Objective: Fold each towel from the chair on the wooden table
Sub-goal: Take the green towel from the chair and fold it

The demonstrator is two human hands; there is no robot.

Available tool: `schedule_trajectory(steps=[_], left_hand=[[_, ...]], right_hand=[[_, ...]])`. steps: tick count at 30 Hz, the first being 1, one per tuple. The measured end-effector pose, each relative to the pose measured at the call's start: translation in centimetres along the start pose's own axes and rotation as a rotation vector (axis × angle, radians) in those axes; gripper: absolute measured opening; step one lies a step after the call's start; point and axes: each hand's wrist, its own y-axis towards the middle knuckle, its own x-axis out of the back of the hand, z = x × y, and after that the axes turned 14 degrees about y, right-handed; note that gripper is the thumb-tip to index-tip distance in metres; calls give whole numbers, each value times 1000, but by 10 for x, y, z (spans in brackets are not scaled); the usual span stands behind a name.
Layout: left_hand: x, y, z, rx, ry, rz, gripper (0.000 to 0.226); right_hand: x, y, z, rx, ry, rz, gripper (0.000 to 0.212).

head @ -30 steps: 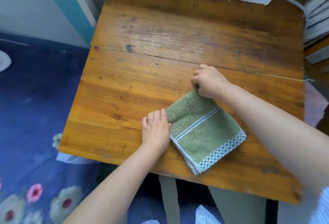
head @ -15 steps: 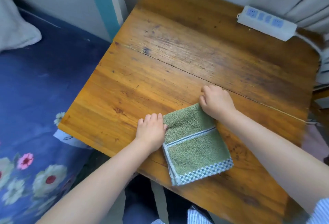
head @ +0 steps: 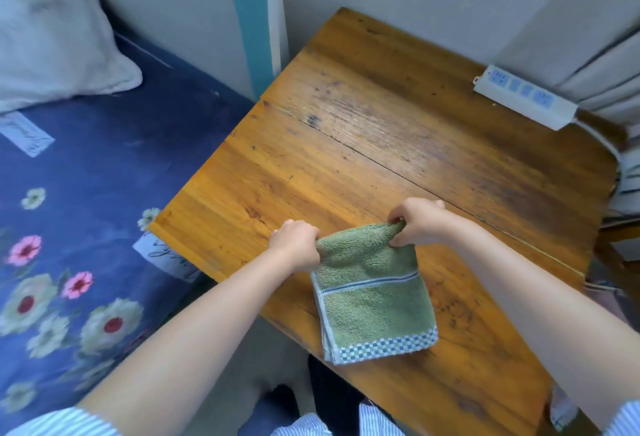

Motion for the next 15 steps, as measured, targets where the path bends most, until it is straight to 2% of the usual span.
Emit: schedule_trajectory(steps=[3,9,13,15], left_hand=[[15,-24,29,37,-37,-122,16],[37,-118,112,229,-48,-426,21],[29,-203,172,383,13,-574,27],[17,-255,200,485,-1,-620,29]], right_hand=[[13,-12,25,187,-23,-106,26],[11,-45,122,612,-99,-354,21],[-9,-79,210,825,-123,-443,23],[-28,-102,258,920,-54,-402,24]])
